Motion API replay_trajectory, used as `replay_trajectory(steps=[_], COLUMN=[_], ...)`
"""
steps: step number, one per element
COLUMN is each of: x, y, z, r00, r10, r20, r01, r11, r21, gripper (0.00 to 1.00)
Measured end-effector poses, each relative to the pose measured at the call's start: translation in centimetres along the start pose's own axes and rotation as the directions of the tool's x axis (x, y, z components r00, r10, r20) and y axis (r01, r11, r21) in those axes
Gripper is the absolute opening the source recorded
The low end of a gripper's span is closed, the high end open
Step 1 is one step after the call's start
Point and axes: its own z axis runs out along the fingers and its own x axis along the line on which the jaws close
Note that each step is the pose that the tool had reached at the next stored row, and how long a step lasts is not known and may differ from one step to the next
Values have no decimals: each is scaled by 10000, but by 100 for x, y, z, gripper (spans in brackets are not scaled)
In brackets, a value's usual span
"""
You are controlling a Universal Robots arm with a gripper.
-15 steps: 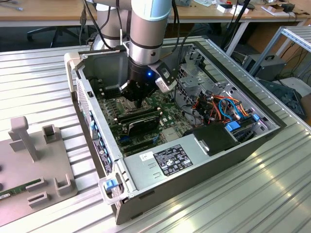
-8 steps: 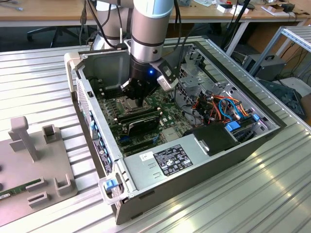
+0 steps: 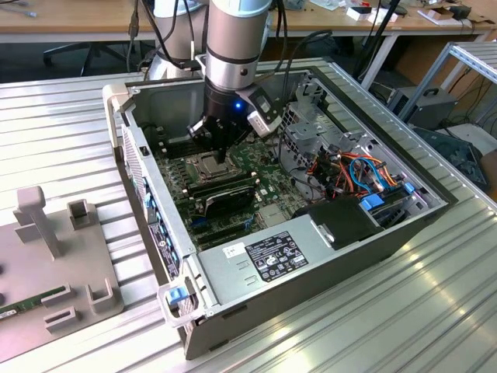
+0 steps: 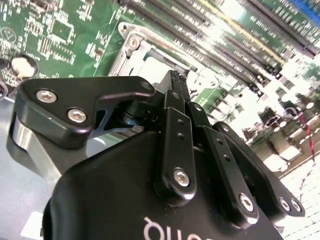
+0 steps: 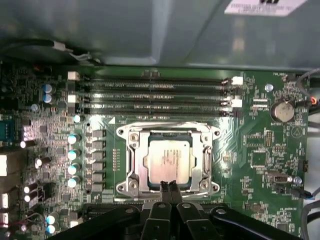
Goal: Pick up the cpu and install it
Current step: 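Install the second cpu locking lever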
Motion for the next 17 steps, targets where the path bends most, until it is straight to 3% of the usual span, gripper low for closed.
replay_trajectory(steps=[5, 17], x=[-4, -6], y=[46, 46], z=[-90, -123], r00=[10000, 10000], r10=[-1, -1], r20=[-1, 0], r01=[1, 1], r11=[10000, 10000], r21=[3, 2], gripper=[11, 11])
